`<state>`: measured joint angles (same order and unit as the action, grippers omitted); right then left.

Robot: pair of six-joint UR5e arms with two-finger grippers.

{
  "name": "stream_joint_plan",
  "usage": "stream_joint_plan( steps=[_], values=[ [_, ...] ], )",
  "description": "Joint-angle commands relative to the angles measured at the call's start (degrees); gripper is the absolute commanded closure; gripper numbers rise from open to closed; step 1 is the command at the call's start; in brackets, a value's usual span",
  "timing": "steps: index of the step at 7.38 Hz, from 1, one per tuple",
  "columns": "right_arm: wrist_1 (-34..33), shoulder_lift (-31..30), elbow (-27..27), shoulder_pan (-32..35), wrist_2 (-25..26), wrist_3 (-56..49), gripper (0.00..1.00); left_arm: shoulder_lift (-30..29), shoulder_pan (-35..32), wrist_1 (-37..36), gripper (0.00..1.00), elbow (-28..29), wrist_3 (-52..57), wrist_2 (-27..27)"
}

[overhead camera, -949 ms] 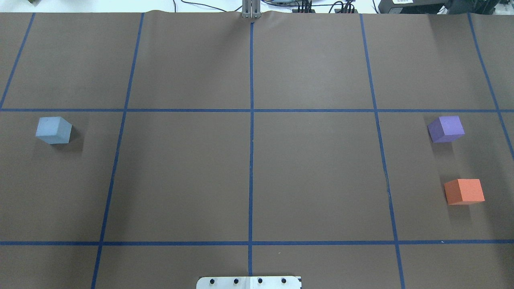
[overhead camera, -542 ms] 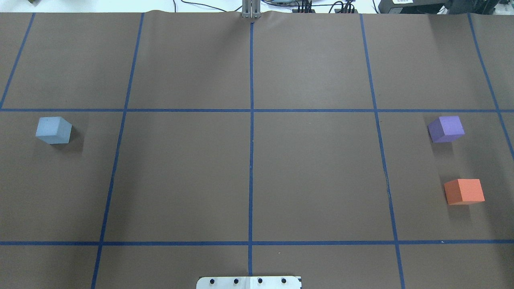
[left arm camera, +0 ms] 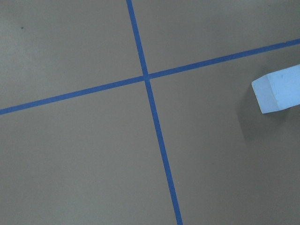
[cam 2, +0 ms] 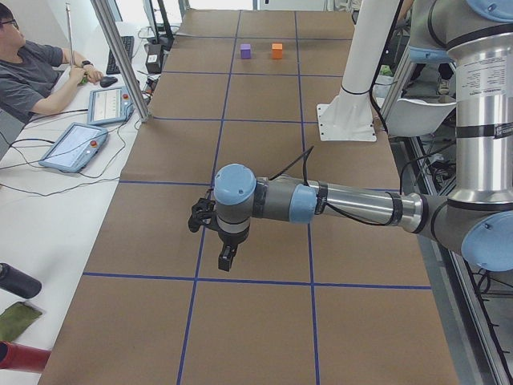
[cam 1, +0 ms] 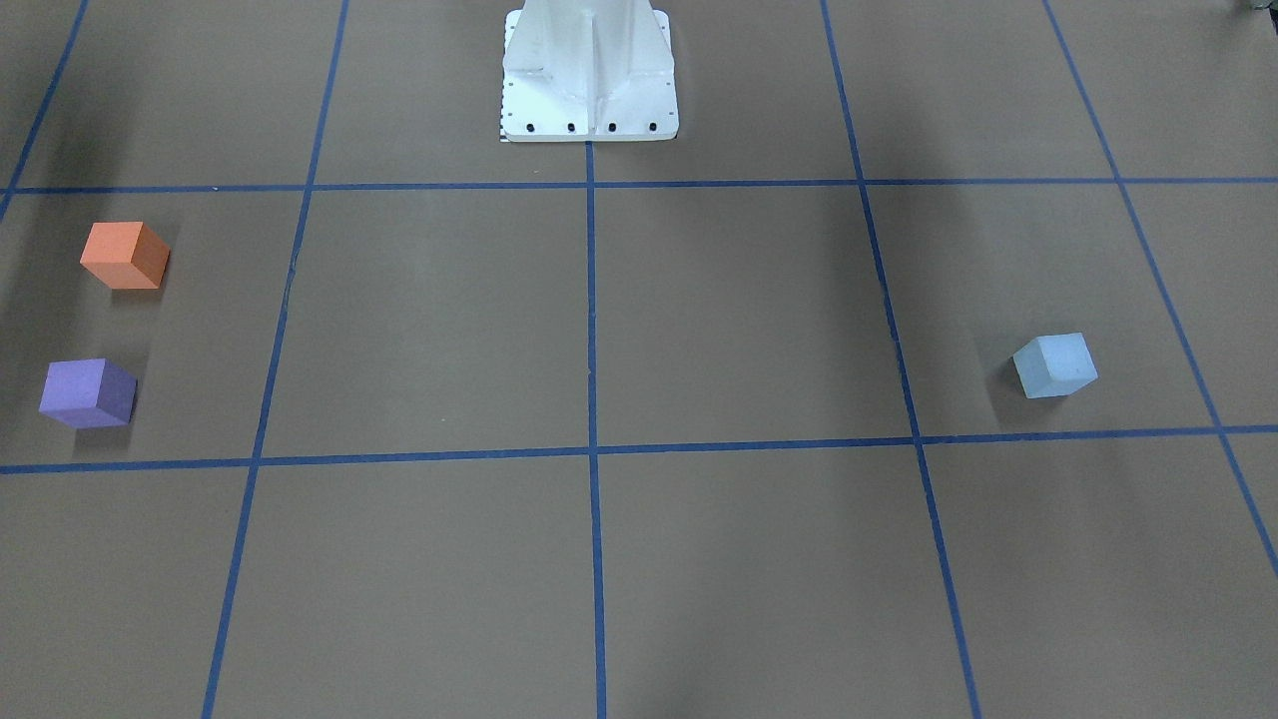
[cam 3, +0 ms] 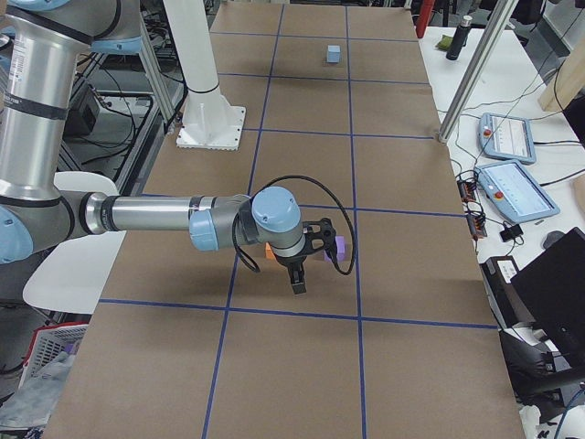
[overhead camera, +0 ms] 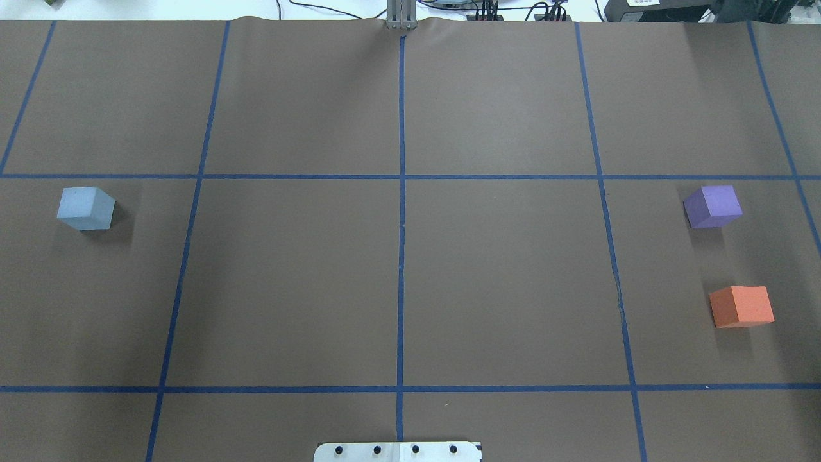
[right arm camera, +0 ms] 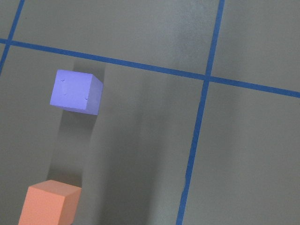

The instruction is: Place blue block between orange and purple blocks

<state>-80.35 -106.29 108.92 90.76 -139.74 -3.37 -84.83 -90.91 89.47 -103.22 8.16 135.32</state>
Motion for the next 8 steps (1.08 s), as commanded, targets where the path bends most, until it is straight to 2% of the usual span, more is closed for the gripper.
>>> stream_joint_plan(
  steps=[1,2,3,4,6,7,8],
  values=[
    [0.1,-0.1,0.0,-0.1,0.1,0.0,0.0,-3.3,3.0,4.4,0.0,2.8,-7.1,0.4],
    [0.1,-0.1,0.0,-0.1,0.1,0.0,0.0,-3.4,7.0,8.8,0.0,3.4,-9.5,0.0],
    [0.1,-0.2,0.0,-0.1,0.1,0.0,0.0,-5.2,13.4,9.7,0.0,5.2,-16.2,-0.1],
    [0.1,-0.2,0.0,-0.1,0.1,0.0,0.0,-7.0,15.6,12.2,0.0,7.2,-23.9,-0.1],
    [0.1,-0.3,0.0,-0.1,0.0,0.0,0.0,-8.7,21.4,27.9,0.0,15.5,-37.4,-0.4],
    [0.1,-0.3,0.0,-0.1,0.0,0.0,0.0,-10.8,24.9,32.4,0.0,17.5,-45.3,-3.8],
    [0.2,-0.3,0.0,-0.1,0.0,0.0,0.0,-11.8,29.3,33.6,0.0,17.6,-50.4,-8.7]
  ],
)
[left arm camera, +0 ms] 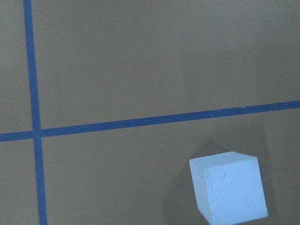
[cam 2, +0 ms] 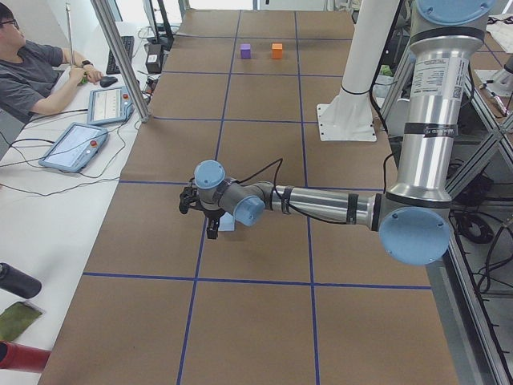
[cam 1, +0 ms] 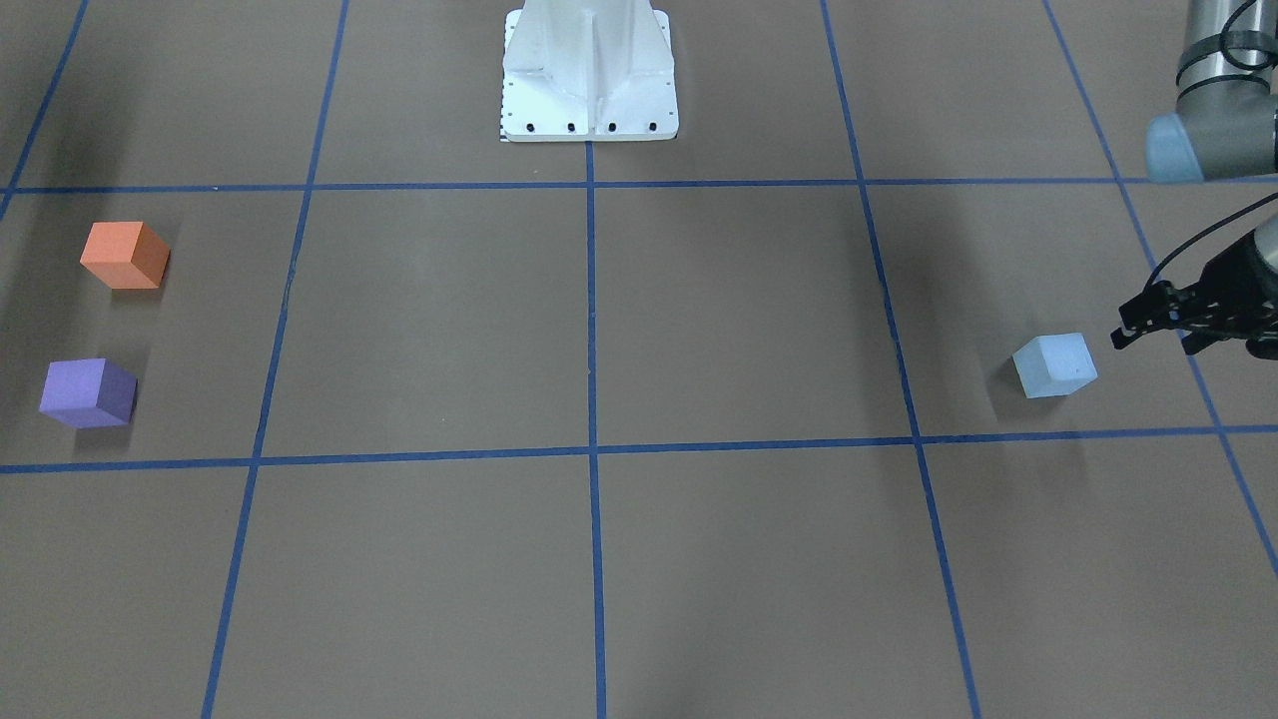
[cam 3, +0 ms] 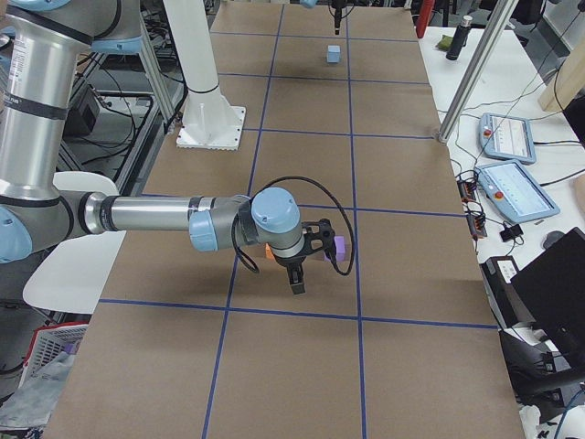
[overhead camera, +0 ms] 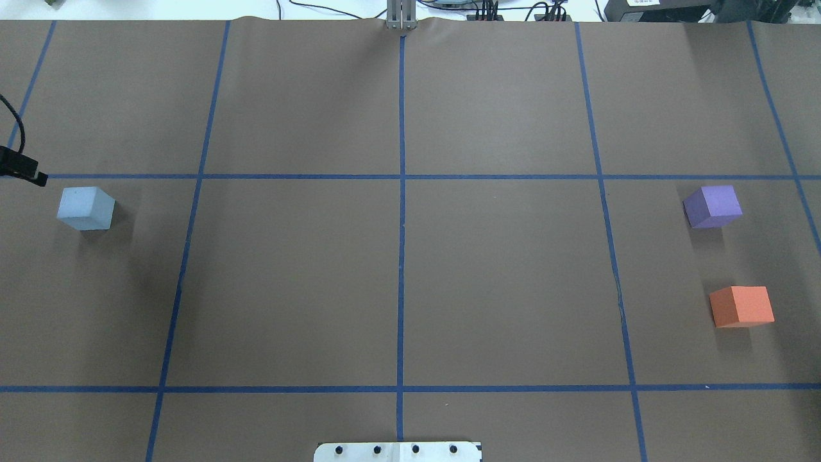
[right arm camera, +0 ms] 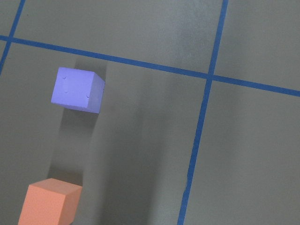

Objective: Place blue block between orange and purple blocks
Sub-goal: 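Lower the left gripper onto the light blue cube and close it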

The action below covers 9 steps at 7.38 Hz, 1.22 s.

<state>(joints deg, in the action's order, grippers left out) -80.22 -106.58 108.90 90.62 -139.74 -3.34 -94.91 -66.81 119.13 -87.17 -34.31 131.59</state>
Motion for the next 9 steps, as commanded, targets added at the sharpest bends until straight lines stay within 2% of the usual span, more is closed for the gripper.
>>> stream_joint_plan(
  steps=[1,5,6,8,9],
  values=[
    [0.1,0.0,0.0,0.0,0.1,0.0,0.0,-2.4,6.7,3.8,0.0,1.6,-9.2,-5.5],
    [0.1,-0.1,-0.2,-0.1,0.1,-0.1,0.0,-1.9,10.1,3.7,0.0,2.1,-10.7,-6.6],
    [0.1,-0.1,-0.3,0.0,0.1,-0.1,0.0,-1.6,10.1,3.7,0.03,2.1,-10.3,-6.7],
    [0.1,-0.1,-0.2,-0.1,0.0,-0.1,0.0,-1.9,10.2,3.4,0.85,2.2,-9.9,-6.7],
    [0.1,-0.1,-0.2,-0.1,0.0,-0.1,0.0,-2.2,10.1,3.4,1.0,1.7,-10.0,-6.7]
  ],
)
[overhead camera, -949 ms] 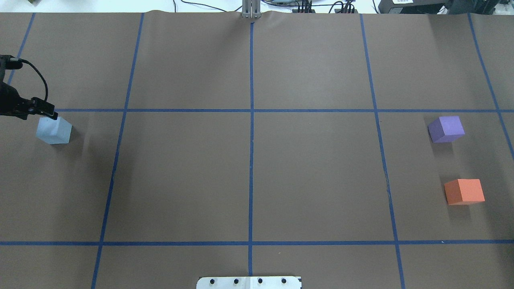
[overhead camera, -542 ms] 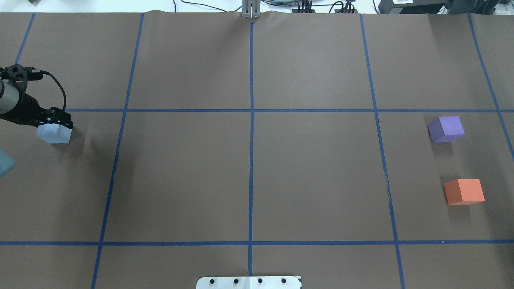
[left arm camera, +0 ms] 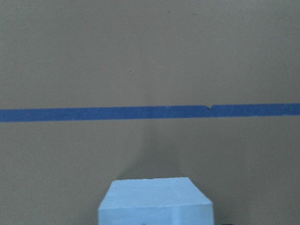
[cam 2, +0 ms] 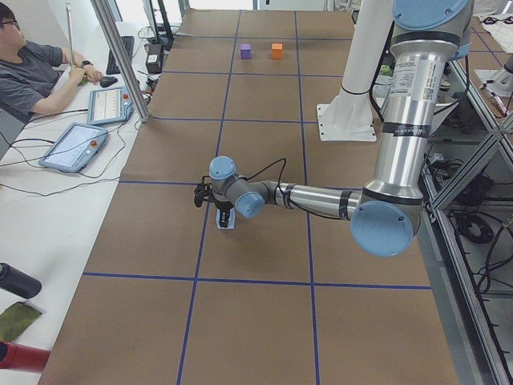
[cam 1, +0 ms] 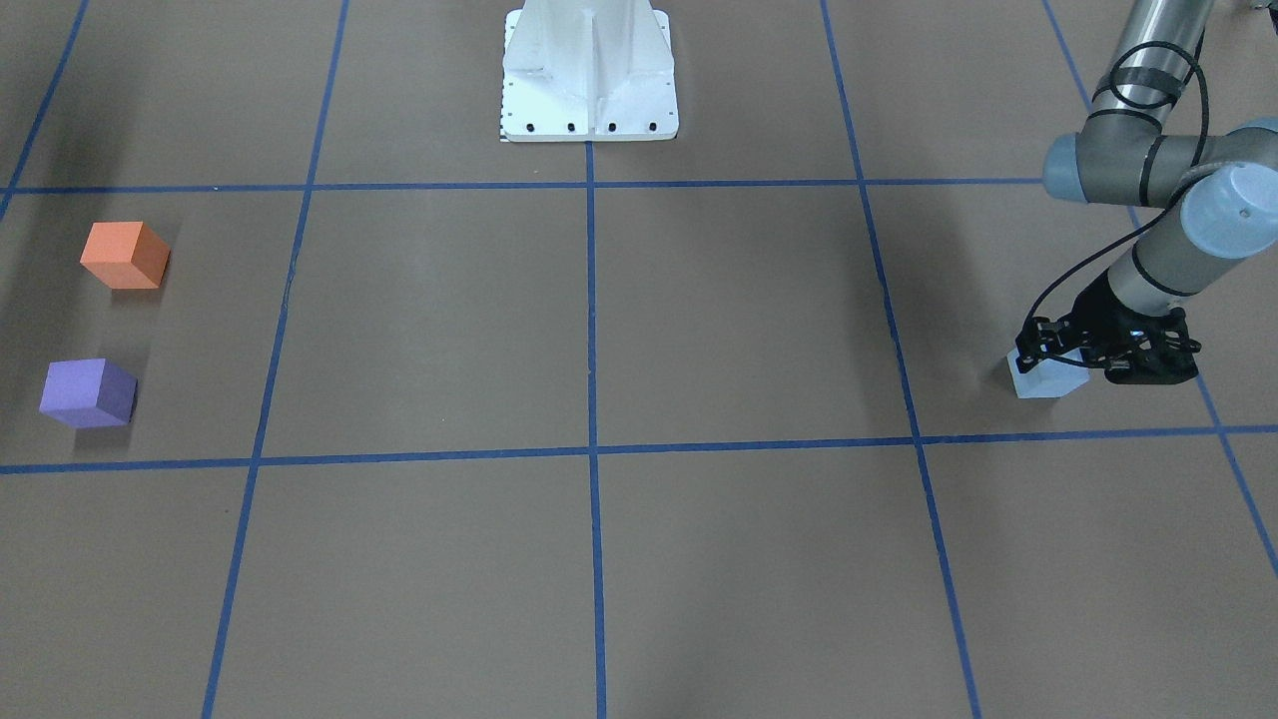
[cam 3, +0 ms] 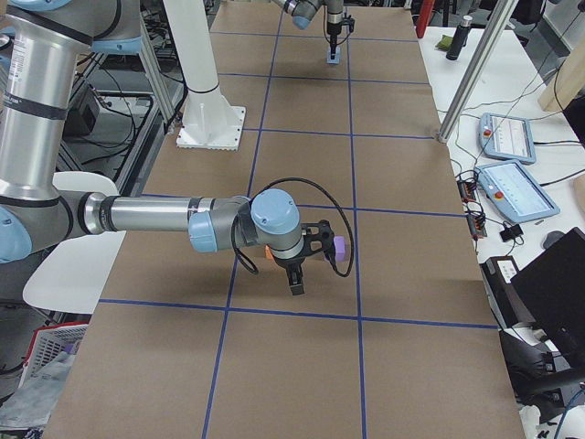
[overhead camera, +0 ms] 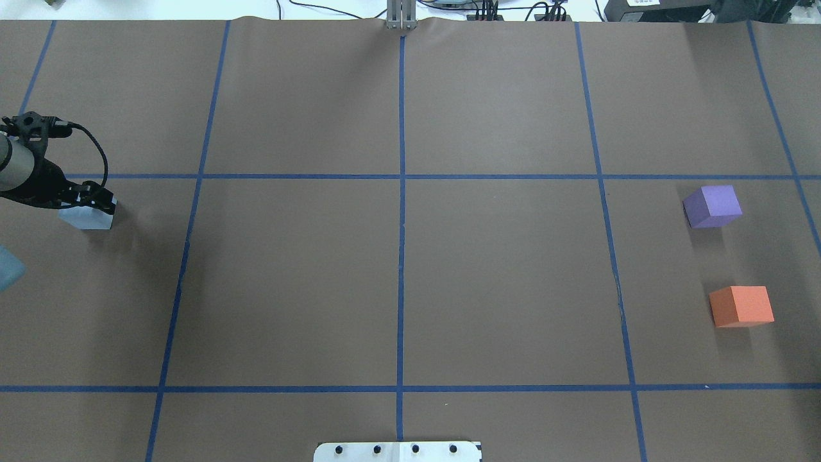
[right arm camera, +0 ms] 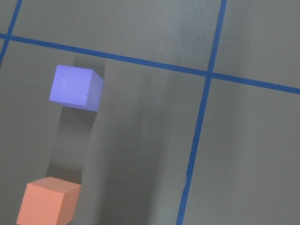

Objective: Place blue block between orange and purple blocks
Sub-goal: 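Lower the left gripper onto the light blue cube and close it, then lift the light blue cube and carry it to the table's center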

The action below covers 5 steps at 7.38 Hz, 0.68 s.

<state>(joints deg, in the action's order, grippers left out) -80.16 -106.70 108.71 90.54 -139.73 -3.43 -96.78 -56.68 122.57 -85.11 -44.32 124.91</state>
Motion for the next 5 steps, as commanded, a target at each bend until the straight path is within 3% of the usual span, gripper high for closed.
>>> stream_joint_plan(
  steps=[1,3,5],
  values=[
    [0.0,0.0,0.0,0.0,0.0,0.0,0.0,-0.7,0.1,-0.1,1.0,-1.8,0.0,0.0],
    [0.0,0.1,0.0,0.0,-0.2,-0.3,0.0,-3.8,0.0,-1.2,1.0,-5.2,-1.0,0.0],
    [1.0,0.3,0.5,-0.7,-0.8,-0.9,0.0,-9.5,0.4,-13.0,1.0,-11.6,-1.1,-1.0]
  ],
)
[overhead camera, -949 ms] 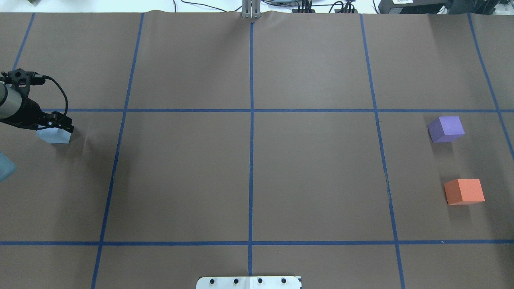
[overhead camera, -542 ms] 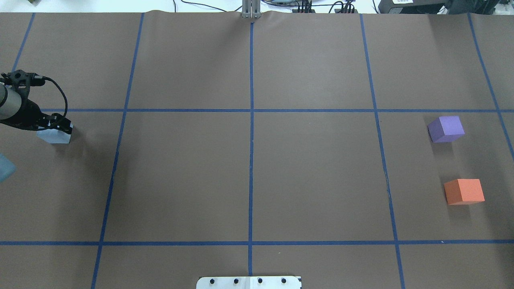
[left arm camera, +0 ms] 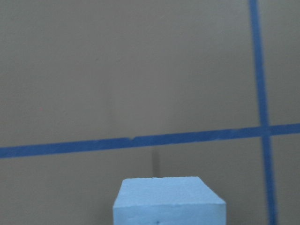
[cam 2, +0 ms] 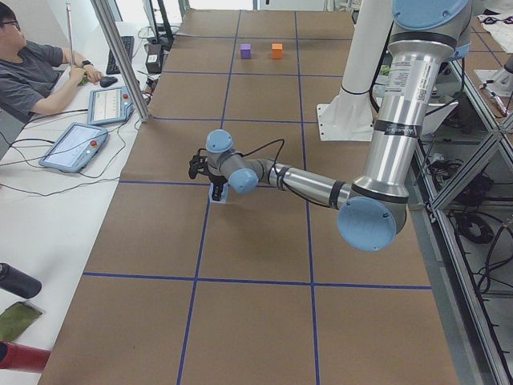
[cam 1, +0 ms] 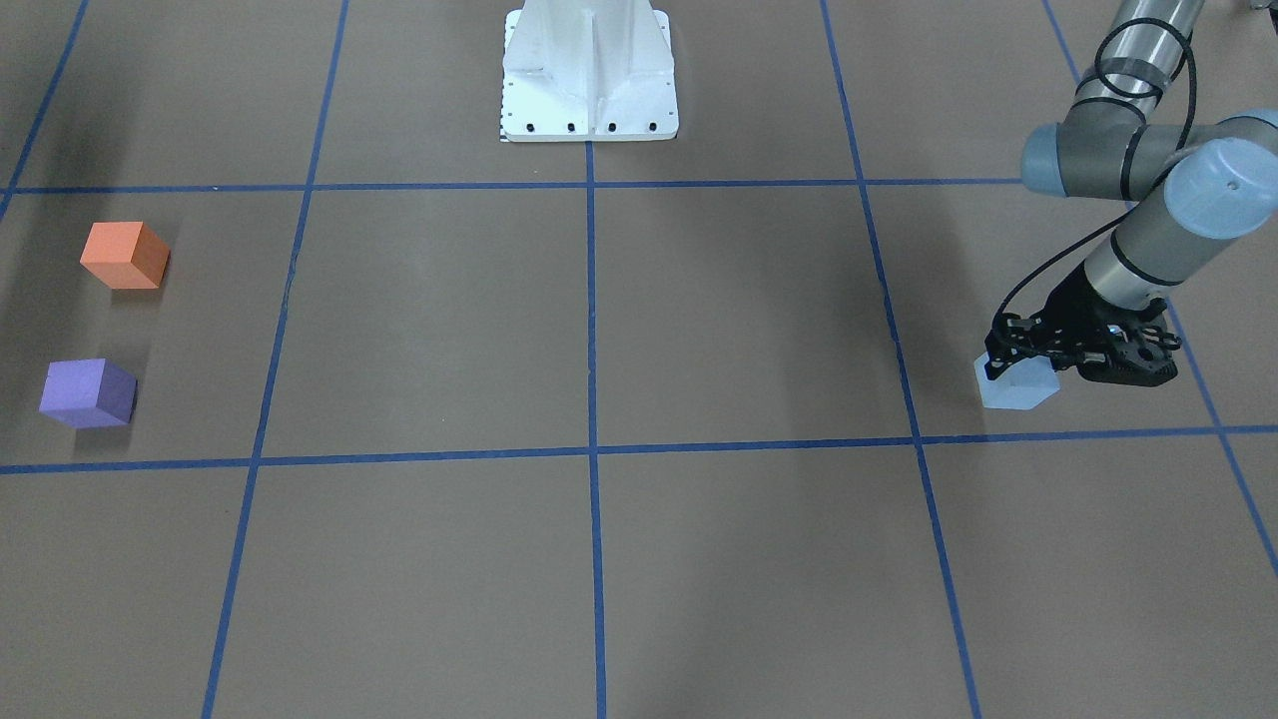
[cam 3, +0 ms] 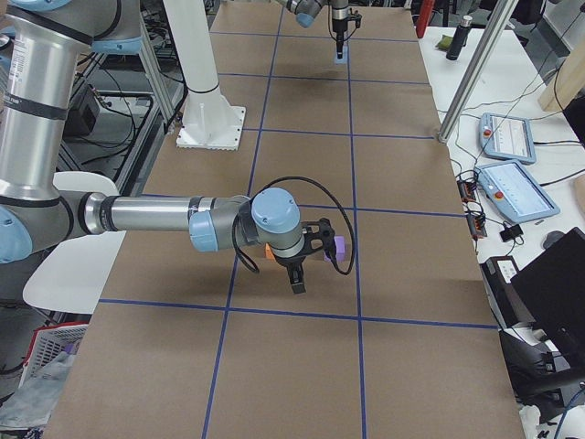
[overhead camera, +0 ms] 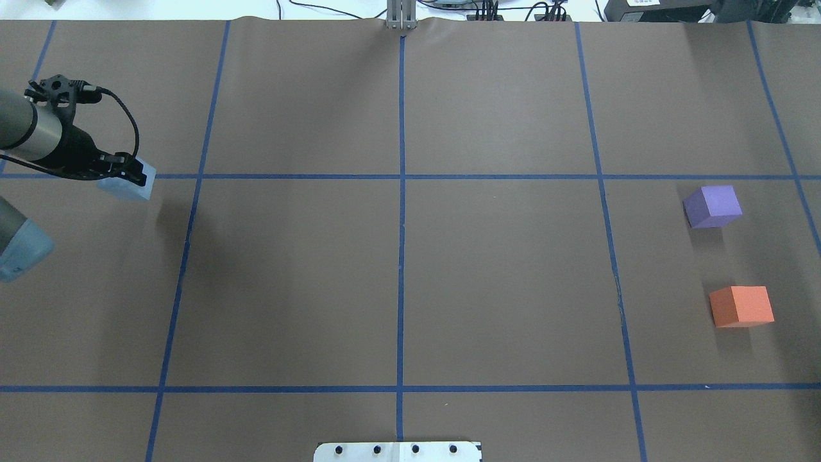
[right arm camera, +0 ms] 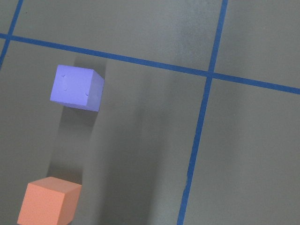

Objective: Place blue block between orange and purple blocks
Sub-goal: 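Lift the light blue cube and carry it to the table's center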

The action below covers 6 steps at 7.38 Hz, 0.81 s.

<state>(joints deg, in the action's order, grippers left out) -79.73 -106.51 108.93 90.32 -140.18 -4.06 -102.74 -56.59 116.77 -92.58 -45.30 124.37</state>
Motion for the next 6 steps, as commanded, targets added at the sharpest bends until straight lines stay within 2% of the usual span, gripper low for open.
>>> stream_joint_plan(
  steps=[1,2,3,4,5,6],
  values=[
    [0.6,0.6,1.8,-0.6,-0.6,-0.1,0.0,-6.7,3.5,-12.7,1.0,-7.6,-0.8,-0.5],
    [0.7,0.7,2.5,-0.6,-0.6,0.4,0.0,-11.0,8.8,-15.1,1.0,-8.7,-9.5,-3.5],
    [0.8,0.8,2.6,-0.6,-0.7,0.8,0.0,-16.0,16.8,-16.4,1.0,-8.6,-16.9,-9.0],
    [0.8,1.0,2.4,-0.6,-1.1,1.4,0.0,-22.8,22.8,-20.5,1.0,-6.2,-21.1,-13.7],
    [0.8,1.0,2.3,-0.6,-2.3,4.0,0.0,-30.3,25.6,-25.7,1.0,-2.2,-23.2,-17.2],
    [0.9,1.2,1.9,-0.7,-3.9,4.4,0.0,-33.5,27.8,-25.7,1.0,2.0,-26.1,-18.4]
  ],
)
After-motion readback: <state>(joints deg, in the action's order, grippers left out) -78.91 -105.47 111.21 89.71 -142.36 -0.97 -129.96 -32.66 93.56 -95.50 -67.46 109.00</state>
